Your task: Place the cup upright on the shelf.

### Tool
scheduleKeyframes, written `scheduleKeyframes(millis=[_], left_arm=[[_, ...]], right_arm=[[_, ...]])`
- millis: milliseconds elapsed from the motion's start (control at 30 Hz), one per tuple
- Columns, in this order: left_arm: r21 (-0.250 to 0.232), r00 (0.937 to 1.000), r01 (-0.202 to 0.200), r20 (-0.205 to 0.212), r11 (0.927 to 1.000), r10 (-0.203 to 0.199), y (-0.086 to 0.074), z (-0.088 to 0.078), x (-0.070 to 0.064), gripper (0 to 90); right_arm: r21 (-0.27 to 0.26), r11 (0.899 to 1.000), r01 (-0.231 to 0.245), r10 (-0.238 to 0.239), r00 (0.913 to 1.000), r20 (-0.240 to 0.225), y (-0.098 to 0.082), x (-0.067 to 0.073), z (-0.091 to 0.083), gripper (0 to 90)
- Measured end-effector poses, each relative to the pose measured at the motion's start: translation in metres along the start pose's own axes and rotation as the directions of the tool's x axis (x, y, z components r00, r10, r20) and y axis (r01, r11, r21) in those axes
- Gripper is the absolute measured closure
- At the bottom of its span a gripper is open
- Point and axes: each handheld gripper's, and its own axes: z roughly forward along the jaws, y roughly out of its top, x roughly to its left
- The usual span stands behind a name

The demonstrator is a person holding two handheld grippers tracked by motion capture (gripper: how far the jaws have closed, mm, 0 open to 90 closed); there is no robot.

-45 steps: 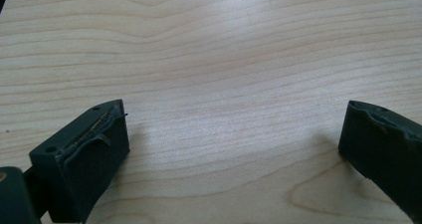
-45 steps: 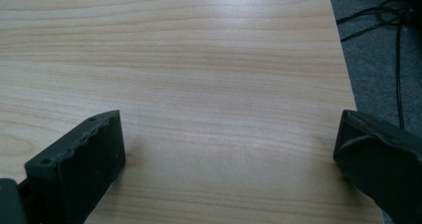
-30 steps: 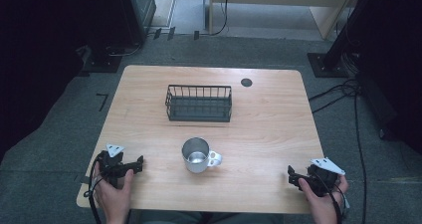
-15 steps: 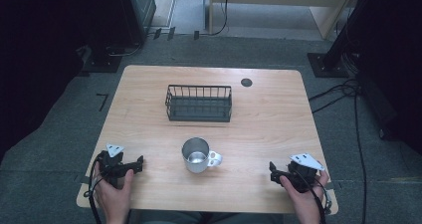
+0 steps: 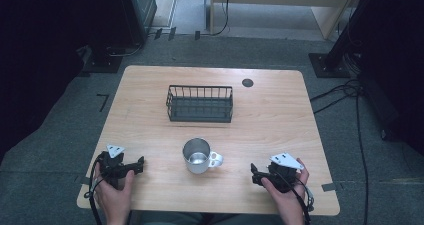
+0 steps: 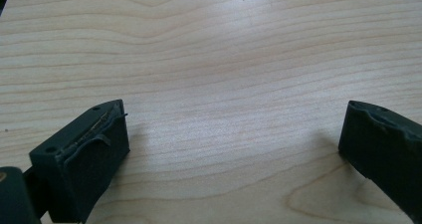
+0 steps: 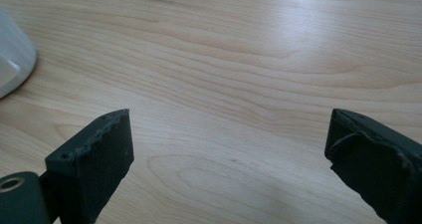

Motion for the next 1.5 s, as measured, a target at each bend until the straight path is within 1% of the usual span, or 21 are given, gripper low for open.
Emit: scheduleKeyframes(millis=[233, 400, 433, 467, 500, 567, 600, 767, 800, 1000, 1033, 1100, 1133, 1167, 1200, 1233, 1267, 1300, 1367, 1433, 1500], left_arm=[[0.000, 1.0000, 0.000, 0.000, 1.0000, 0.000, 0.000, 0.000, 0.000, 0.0], [0.000, 1.0000, 0.000, 0.000, 1.0000, 0.000, 0.000, 0.000, 0.000, 0.0], [0.000, 1.0000, 0.000, -0.001, 1.0000, 0.000, 0.000, 0.000, 0.000, 0.0], [0.000, 1.0000, 0.000, 0.000, 1.0000, 0.000, 0.000, 0.000, 0.000, 0.0], [0.000, 1.0000, 0.000, 0.000, 1.0000, 0.000, 0.000, 0.000, 0.000, 0.0], [0.000, 1.0000, 0.000, 0.000, 1.0000, 0.000, 0.000, 0.000, 0.000, 0.0], [0.000, 1.0000, 0.000, 0.000, 1.0000, 0.000, 0.000, 0.000, 0.000, 0.0], [0.000, 1.0000, 0.000, 0.000, 1.0000, 0.000, 0.000, 0.000, 0.000, 0.0], [0.000, 1.0000, 0.000, 0.000, 1.0000, 0.000, 0.000, 0.000, 0.000, 0.0], [0.000, 1.0000, 0.000, 0.000, 1.0000, 0.000, 0.000, 0.000, 0.000, 0.0], [0.000, 1.0000, 0.000, 0.000, 1.0000, 0.000, 0.000, 0.000, 0.000, 0.0], [0.000, 1.0000, 0.000, 0.000, 1.0000, 0.000, 0.000, 0.000, 0.000, 0.0], [0.000, 1.0000, 0.000, 0.000, 1.0000, 0.000, 0.000, 0.000, 0.000, 0.0], [0.000, 1.0000, 0.000, 0.000, 1.0000, 0.000, 0.000, 0.000, 0.000, 0.0], [0.000, 1.0000, 0.000, 0.000, 1.0000, 0.000, 0.000, 0.000, 0.000, 0.0], [0.000, 1.0000, 0.000, 0.000, 1.0000, 0.000, 0.000, 0.000, 0.000, 0.0], [0.000, 1.0000, 0.000, 0.000, 1.0000, 0.000, 0.000, 0.000, 0.000, 0.0], [0.000, 1.0000, 0.000, 0.000, 1.0000, 0.000, 0.000, 0.000, 0.000, 0.0], [0.000, 1.0000, 0.000, 0.000, 1.0000, 0.000, 0.000, 0.000, 0.000, 0.0], [0.000, 1.0000, 0.000, 0.000, 1.0000, 0.000, 0.000, 0.000, 0.000, 0.0], [0.000, 1.0000, 0.000, 0.000, 1.0000, 0.000, 0.000, 0.000, 0.000, 0.0]], right_arm=[[0.002, 1.000, 0.013, -0.012, 0.9994, -0.034, 0.001, 0.014, 0.006, 4.6], [0.003, 1.000, 0.026, -0.026, 0.9977, -0.063, 0.002, 0.027, 0.010, 4.7], [0.007, 1.000, 0.029, -0.028, 0.9966, -0.077, 0.002, 0.032, 0.012, 4.8], [0.007, 1.000, 0.029, -0.028, 0.9966, -0.077, 0.002, 0.032, 0.012, 4.8], [0.005, 1.000, 0.030, -0.030, 0.9949, -0.096, 0.002, 0.038, 0.015, 5.4], [0.005, 0.999, 0.031, -0.031, 0.9944, -0.101, 0.002, 0.040, 0.015, 5.8], [0.005, 0.999, 0.031, -0.031, 0.9927, -0.116, 0.003, 0.046, 0.017, 6.1], [0.009, 0.999, 0.033, -0.031, 0.9881, -0.150, 0.004, 0.057, 0.022, 6.4], [0.005, 0.999, 0.035, -0.033, 0.9857, -0.165, 0.006, 0.063, 0.023, 6.5], [0.005, 0.999, 0.052, -0.050, 0.9808, -0.189, 0.009, 0.074, 0.027, 7.4], [-0.005, 0.999, 0.047, -0.047, 0.9800, -0.194, 0.009, 0.078, 0.029, 12.7], [-0.009, 0.999, 0.043, -0.044, 0.9802, -0.193, 0.010, 0.080, 0.030, 13.0], [-0.011, 1.000, 0.030, -0.031, 0.9753, -0.219, 0.011, 0.083, 0.032, 14.7], [-0.011, 1.000, 0.030, -0.031, 0.9753, -0.219, 0.011, 0.083, 0.032, 14.7], [-0.021, 0.999, 0.025, -0.029, 0.9750, -0.220, 0.012, 0.086, 0.034, 19.9], [-0.026, 0.999, 0.022, -0.027, 0.9763, -0.215, 0.012, 0.087, 0.034, 22.7], [-0.026, 0.999, 0.022, -0.027, 0.9763, -0.215, 0.012, 0.087, 0.034, 22.7], [-0.033, 0.999, 0.007, -0.014, 0.9780, -0.208, 0.012, 0.087, 0.035, 28.0], [-0.041, 0.999, -0.006, -0.002, 0.9820, -0.189, 0.013, 0.084, 0.035, 31.6], [-0.047, 0.999, -0.015, 0.005, 0.9799, -0.199, 0.014, 0.082, 0.036, 35.5], [-0.062, 0.998, -0.013, 0.001, 0.9826, -0.186, 0.015, 0.082, 0.036, 42.2]])
